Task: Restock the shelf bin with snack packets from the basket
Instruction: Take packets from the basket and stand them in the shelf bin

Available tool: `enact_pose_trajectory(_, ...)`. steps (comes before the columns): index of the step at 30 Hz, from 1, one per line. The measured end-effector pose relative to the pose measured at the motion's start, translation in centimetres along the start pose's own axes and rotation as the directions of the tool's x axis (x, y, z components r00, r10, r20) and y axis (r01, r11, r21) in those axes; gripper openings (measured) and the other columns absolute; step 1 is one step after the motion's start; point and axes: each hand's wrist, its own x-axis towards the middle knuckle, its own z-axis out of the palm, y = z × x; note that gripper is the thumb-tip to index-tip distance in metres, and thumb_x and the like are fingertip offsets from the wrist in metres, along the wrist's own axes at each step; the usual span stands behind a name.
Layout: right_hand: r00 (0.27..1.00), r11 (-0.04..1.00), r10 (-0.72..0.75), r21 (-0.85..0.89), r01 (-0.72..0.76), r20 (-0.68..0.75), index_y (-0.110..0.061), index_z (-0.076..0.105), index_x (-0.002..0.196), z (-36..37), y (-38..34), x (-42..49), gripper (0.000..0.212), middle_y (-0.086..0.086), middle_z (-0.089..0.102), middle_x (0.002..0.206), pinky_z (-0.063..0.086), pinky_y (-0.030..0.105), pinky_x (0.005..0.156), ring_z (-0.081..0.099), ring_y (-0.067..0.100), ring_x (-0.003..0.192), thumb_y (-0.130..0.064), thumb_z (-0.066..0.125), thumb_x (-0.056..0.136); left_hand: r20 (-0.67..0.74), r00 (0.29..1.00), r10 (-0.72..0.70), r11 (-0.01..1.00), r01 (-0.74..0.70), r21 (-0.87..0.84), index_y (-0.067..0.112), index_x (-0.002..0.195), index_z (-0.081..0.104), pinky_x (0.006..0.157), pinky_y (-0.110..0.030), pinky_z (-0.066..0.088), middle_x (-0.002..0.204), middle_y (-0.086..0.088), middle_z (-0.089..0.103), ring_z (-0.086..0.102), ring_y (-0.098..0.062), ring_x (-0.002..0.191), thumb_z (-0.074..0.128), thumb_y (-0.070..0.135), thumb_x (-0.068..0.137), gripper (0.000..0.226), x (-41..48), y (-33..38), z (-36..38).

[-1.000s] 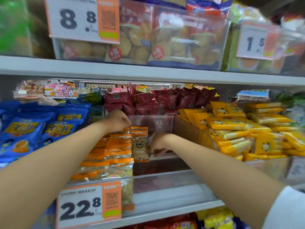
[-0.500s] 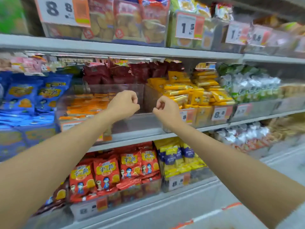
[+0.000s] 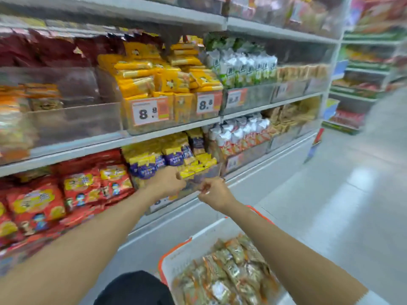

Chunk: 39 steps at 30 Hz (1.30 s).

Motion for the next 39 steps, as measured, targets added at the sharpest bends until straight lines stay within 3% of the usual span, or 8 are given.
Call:
enact_pose_trajectory(4,0.973,0.986,0.167,-0.007,-0.168,0.159,-0.022,0.060,0.078,1.4,7.3,-3.5,0.018,0.003,0.062,0.080,0.048,0.029,0.069,0.057,0.017,0.074,-0.005,0.067,0.076,0.142,0.988,-0.063,0.991,0.078,-0.105,0.016,0.058,0.058,0.046,-0.018,0.040,0.054,0.000,0.061,0.056,-0.011,0.046,0.058,0.015,0.082,0.025,0.8,-0.4,8.2)
enact_pose_trajectory(10,0.893,0.933,0.360,-0.100,-0.346,0.269,-0.010,0.072,0.105,5.1,17.5,-8.0,0.024,0.007,0.069,0.098,0.046,0.013,0.071,0.058,0.012,0.087,-0.010,0.070,0.082,0.385,0.906,-0.176,0.935,0.276,-0.221,0.006,0.065,0.064,0.046,-0.018,0.039,0.072,-0.017,0.067,0.055,-0.022,0.057,0.059,0.009,0.086,0.021,1.2,-3.9,18.3)
enact_pose_trajectory(18,0.618,0.743,0.668,-0.407,-0.532,0.414,-0.007,0.059,0.121,11.3,28.8,-11.2,0.046,0.011,0.065,0.111,0.051,0.037,0.092,0.062,0.024,0.100,-0.037,0.067,0.087,0.618,0.682,-0.390,0.687,0.663,-0.297,0.008,0.079,0.058,0.042,-0.015,0.040,0.065,-0.004,0.059,0.051,-0.009,0.046,0.056,0.010,0.093,0.014,-0.3,-9.6,24.9)
enact_pose_trajectory(26,0.501,0.728,0.676,-0.593,-0.343,0.540,-0.012,0.003,0.156,20.6,33.3,-11.6,0.104,0.016,0.017,0.160,0.037,0.047,0.111,0.031,0.036,0.141,-0.038,0.074,0.083,0.690,0.582,-0.430,0.588,0.760,-0.275,0.009,0.094,0.065,0.037,-0.011,0.038,0.069,-0.001,0.063,0.050,-0.002,0.033,0.060,0.018,0.093,0.010,0.2,-12.3,28.3)
enact_pose_trajectory(31,0.615,0.699,0.697,-0.542,-0.466,0.370,-0.005,0.005,0.153,24.3,33.4,-11.7,0.088,0.012,0.013,0.161,0.012,0.050,0.119,0.012,0.031,0.148,-0.036,0.060,0.093,0.719,0.534,-0.445,0.499,0.814,-0.296,0.002,0.103,0.065,0.037,-0.015,0.042,0.069,-0.004,0.064,0.054,-0.004,0.037,0.060,0.014,0.094,0.016,1.0,-13.4,29.6)
enact_pose_trajectory(34,0.680,0.624,0.683,-0.697,-0.354,0.267,-0.004,0.027,0.147,25.2,33.6,-11.9,0.064,0.014,0.035,0.152,0.027,0.044,0.113,0.032,0.030,0.140,-0.029,0.055,0.095,0.745,0.507,-0.433,0.432,0.842,-0.322,0.003,0.105,0.065,0.047,-0.017,0.048,0.076,-0.005,0.068,0.060,-0.009,0.056,0.059,0.014,0.094,0.017,1.4,-13.8,30.1)
enact_pose_trajectory(36,0.628,0.613,0.707,-0.724,-0.316,0.325,-0.007,0.052,0.127,24.8,33.1,-11.5,0.038,0.013,0.054,0.133,0.046,0.039,0.099,0.051,0.028,0.122,-0.022,0.057,0.092,0.752,0.501,-0.428,0.392,0.853,-0.345,0.005,0.107,0.064,0.050,-0.017,0.049,0.076,-0.005,0.069,0.060,-0.009,0.057,0.059,0.013,0.093,0.017,1.6,-14.1,30.2)
enact_pose_trajectory(39,0.463,0.703,0.706,-0.607,-0.371,0.536,-0.013,0.058,0.113,23.1,32.3,-11.0,0.021,0.014,0.063,0.106,0.051,0.033,0.089,0.062,0.024,0.097,-0.017,0.058,0.092,0.740,0.511,-0.438,0.403,0.847,-0.347,0.004,0.107,0.065,0.050,-0.016,0.049,0.073,-0.004,0.067,0.059,-0.007,0.054,0.061,0.010,0.091,0.018,1.7,-13.9,30.0)
